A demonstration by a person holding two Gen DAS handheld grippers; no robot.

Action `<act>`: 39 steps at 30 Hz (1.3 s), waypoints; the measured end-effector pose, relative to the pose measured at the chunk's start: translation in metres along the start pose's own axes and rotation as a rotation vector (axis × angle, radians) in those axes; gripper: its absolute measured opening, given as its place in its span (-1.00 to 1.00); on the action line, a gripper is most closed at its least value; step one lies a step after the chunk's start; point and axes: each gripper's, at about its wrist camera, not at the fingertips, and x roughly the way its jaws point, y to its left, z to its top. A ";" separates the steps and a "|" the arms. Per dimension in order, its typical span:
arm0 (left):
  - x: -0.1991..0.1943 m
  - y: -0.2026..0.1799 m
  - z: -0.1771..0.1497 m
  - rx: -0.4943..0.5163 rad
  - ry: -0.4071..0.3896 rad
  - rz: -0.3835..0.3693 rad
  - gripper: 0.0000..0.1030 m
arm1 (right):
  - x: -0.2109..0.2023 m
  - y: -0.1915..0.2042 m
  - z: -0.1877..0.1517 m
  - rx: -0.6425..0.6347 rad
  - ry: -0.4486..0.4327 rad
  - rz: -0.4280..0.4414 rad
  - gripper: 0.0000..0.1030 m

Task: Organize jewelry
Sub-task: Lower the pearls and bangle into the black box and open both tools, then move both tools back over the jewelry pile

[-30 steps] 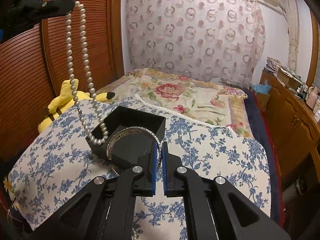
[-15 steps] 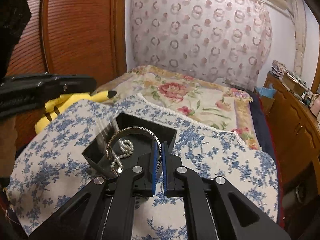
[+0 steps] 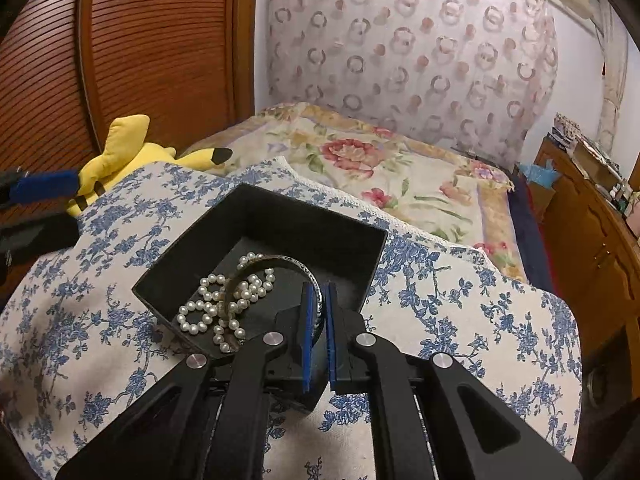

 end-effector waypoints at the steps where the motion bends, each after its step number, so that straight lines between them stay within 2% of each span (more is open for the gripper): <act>1: -0.001 0.002 -0.005 0.000 0.002 0.003 0.40 | 0.001 0.000 0.000 0.002 0.003 0.003 -0.77; 4: -0.006 0.007 -0.020 0.008 -0.001 0.023 0.63 | 0.002 -0.001 0.000 0.003 -0.005 0.002 -0.77; 9: -0.015 0.005 -0.040 0.027 -0.005 0.033 0.85 | -0.009 -0.005 -0.002 0.003 -0.024 0.009 -0.67; 17: -0.027 -0.015 -0.067 0.047 -0.001 -0.026 0.85 | -0.064 -0.007 -0.032 0.030 -0.087 0.065 -0.43; 21: -0.030 -0.029 -0.080 0.060 0.015 -0.044 0.85 | -0.088 -0.006 -0.060 0.031 -0.098 0.070 -0.16; 27: -0.032 -0.048 -0.098 0.073 0.053 -0.079 0.85 | -0.107 -0.001 -0.104 0.025 -0.069 0.081 -0.14; 30: -0.033 -0.057 -0.104 0.076 0.071 -0.099 0.85 | -0.112 0.000 -0.123 0.040 -0.051 0.091 -0.04; 39: -0.031 -0.077 -0.121 0.087 0.125 -0.144 0.85 | -0.117 -0.004 -0.160 0.058 -0.003 0.088 -0.01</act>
